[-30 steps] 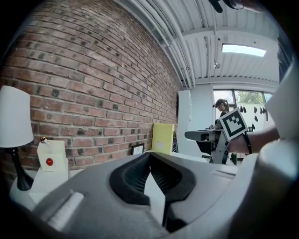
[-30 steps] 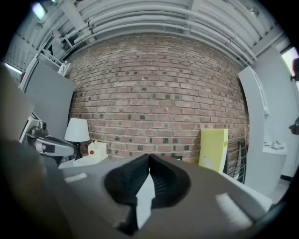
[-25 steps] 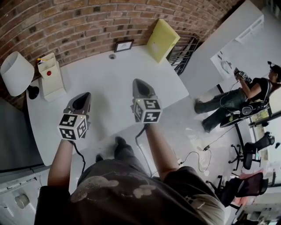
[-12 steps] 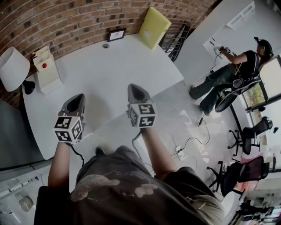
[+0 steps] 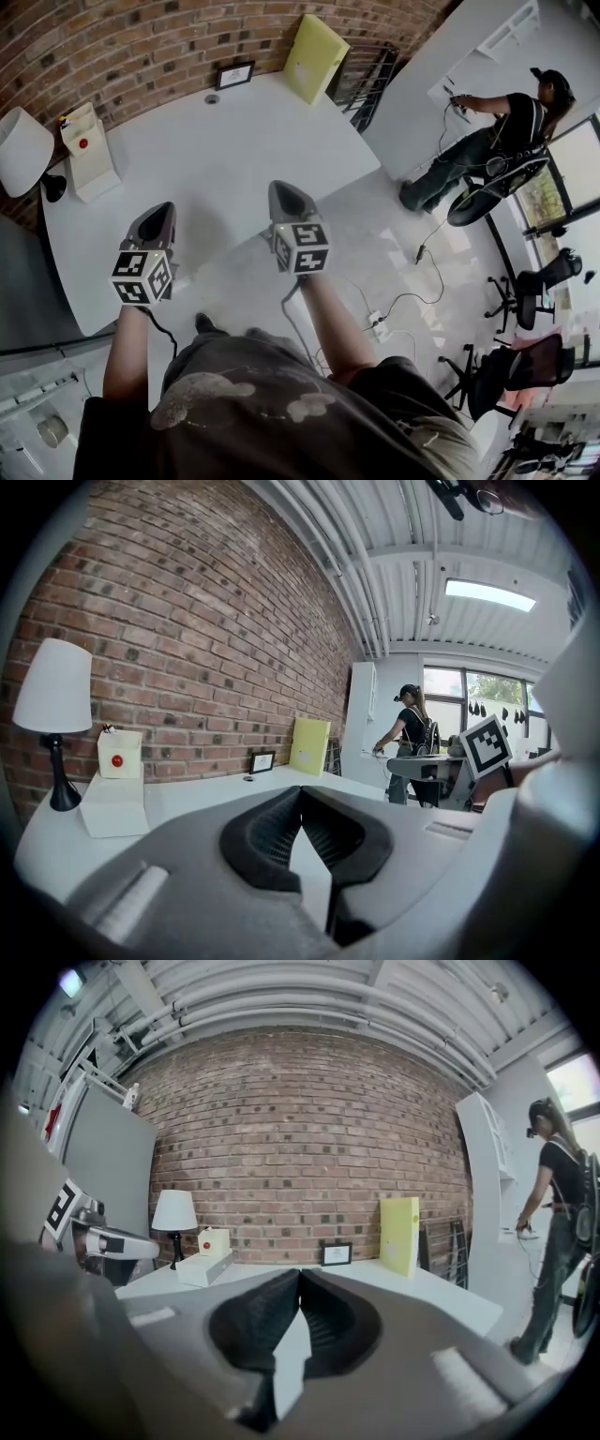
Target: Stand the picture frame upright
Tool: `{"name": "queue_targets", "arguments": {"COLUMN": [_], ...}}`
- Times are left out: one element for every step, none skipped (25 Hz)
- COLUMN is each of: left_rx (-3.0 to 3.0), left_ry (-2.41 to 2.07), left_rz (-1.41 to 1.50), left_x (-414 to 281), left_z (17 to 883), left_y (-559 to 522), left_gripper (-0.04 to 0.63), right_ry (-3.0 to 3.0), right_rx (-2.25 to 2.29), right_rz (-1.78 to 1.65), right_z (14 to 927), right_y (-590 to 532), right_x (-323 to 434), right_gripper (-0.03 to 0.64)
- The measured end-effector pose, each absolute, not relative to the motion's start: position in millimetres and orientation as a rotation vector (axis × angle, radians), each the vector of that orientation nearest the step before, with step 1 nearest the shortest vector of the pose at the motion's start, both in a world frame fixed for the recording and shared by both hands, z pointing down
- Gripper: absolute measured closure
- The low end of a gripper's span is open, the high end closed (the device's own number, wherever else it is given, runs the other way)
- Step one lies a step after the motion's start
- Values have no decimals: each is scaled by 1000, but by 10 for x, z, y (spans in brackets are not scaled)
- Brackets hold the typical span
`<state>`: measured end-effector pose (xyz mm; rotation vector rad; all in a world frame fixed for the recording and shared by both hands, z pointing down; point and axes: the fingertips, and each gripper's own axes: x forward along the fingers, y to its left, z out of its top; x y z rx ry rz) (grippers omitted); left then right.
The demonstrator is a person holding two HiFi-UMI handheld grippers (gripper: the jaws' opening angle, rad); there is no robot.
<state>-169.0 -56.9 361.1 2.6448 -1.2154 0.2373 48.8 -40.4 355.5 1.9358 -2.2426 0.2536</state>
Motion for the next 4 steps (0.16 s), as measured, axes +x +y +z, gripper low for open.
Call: {"name": "queue_targets", "arguments": {"left_rx": [2643, 2640, 2637, 2634], "left_ry": [-1220, -1223, -1224, -1225], "left_rz": [234, 231, 229, 227], "left_x": [-1662, -1630, -1598, -1566], "left_z": [3601, 3595, 3591, 3589], "left_y": [-567, -560, -551, -541], "left_gripper": [584, 584, 584, 584], "right_ry": [-2242, -2242, -2241, -2241], "right_rx": [1936, 1937, 1938, 1939], "right_rz": [251, 250, 250, 252], "right_z": [3548, 3545, 3543, 3543], "right_y": [-398, -393, -389, -384], "right_x": [536, 585, 633, 680], "right_gripper": [612, 612, 612, 612]}}
